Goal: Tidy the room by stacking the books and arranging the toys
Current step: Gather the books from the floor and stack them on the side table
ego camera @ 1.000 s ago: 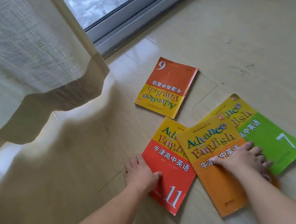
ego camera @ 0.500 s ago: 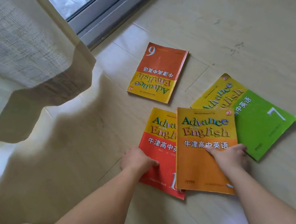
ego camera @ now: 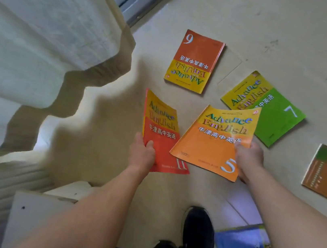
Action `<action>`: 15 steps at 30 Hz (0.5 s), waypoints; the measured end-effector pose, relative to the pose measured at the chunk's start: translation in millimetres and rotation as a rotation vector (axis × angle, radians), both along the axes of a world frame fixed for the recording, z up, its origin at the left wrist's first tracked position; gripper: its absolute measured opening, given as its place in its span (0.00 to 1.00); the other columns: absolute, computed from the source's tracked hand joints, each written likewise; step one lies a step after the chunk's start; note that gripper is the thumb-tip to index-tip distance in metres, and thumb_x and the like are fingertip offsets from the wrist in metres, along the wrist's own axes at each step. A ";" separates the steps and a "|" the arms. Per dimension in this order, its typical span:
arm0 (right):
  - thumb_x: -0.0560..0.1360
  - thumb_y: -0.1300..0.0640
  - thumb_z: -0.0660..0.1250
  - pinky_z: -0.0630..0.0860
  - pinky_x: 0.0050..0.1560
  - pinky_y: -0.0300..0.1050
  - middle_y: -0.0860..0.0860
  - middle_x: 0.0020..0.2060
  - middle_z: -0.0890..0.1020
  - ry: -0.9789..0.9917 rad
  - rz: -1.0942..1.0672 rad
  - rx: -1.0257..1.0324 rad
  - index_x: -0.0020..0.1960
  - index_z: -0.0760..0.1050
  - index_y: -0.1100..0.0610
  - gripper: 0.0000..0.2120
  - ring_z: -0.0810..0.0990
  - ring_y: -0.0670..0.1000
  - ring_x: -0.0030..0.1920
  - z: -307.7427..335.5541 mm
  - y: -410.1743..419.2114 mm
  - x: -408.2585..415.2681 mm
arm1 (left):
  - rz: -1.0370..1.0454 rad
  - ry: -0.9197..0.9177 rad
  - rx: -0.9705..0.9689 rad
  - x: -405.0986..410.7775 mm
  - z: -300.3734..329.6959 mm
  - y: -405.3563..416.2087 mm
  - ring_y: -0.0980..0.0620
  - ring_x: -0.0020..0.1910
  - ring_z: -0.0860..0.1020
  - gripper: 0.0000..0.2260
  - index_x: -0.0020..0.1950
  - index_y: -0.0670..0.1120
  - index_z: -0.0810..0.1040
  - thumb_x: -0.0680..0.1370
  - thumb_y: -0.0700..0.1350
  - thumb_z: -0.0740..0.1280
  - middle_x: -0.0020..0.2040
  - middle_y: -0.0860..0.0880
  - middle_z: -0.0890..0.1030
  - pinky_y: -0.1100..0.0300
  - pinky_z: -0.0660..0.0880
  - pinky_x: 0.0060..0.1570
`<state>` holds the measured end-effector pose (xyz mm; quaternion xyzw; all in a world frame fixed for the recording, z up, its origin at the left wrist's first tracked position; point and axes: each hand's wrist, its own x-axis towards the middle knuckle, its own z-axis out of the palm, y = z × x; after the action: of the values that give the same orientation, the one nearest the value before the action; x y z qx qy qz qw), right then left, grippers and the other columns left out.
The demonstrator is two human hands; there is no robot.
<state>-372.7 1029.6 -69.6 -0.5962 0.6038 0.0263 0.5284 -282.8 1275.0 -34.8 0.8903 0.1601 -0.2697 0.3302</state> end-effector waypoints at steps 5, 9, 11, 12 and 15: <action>0.78 0.57 0.65 0.75 0.48 0.46 0.54 0.50 0.82 0.014 0.037 0.027 0.57 0.79 0.59 0.10 0.78 0.54 0.45 103.4 43.8 -4.1 | 0.098 0.012 -0.039 -16.9 112.8 47.8 0.44 0.54 0.79 0.13 0.66 0.50 0.70 0.83 0.50 0.56 0.56 0.49 0.80 0.46 0.76 0.59; 0.77 0.57 0.66 0.79 0.56 0.58 0.56 0.51 0.83 -0.002 0.185 0.089 0.56 0.78 0.56 0.09 0.82 0.58 0.50 201.5 89.8 16.6 | 0.175 -0.003 -0.016 -25.2 216.6 92.5 0.44 0.52 0.77 0.09 0.63 0.48 0.70 0.85 0.48 0.56 0.55 0.48 0.78 0.51 0.72 0.53; 0.77 0.58 0.65 0.79 0.55 0.57 0.57 0.50 0.83 -0.023 0.269 0.131 0.55 0.78 0.55 0.07 0.82 0.59 0.49 250.0 117.2 30.5 | 0.241 -0.017 -0.029 -30.2 260.3 117.7 0.48 0.46 0.76 0.04 0.58 0.51 0.69 0.85 0.47 0.56 0.52 0.51 0.78 0.54 0.70 0.49; 0.78 0.59 0.65 0.79 0.54 0.56 0.57 0.50 0.83 -0.041 0.314 0.149 0.54 0.77 0.55 0.06 0.82 0.58 0.48 272.6 129.1 38.9 | 0.264 -0.035 -0.025 -32.2 279.2 129.1 0.49 0.45 0.75 0.04 0.58 0.52 0.69 0.85 0.47 0.56 0.51 0.51 0.77 0.54 0.70 0.49; 0.79 0.59 0.65 0.79 0.54 0.56 0.56 0.49 0.82 -0.094 0.440 0.229 0.54 0.76 0.55 0.05 0.82 0.58 0.47 331.2 169.9 65.0 | 0.368 -0.063 -0.011 -37.3 332.3 169.6 0.48 0.47 0.76 0.08 0.63 0.50 0.70 0.85 0.48 0.56 0.50 0.51 0.77 0.52 0.72 0.50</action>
<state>-307.7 1199.5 261.6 -0.6501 0.4274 0.1815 0.6015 -320.1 1444.6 297.5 0.8521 0.3083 -0.1777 0.3837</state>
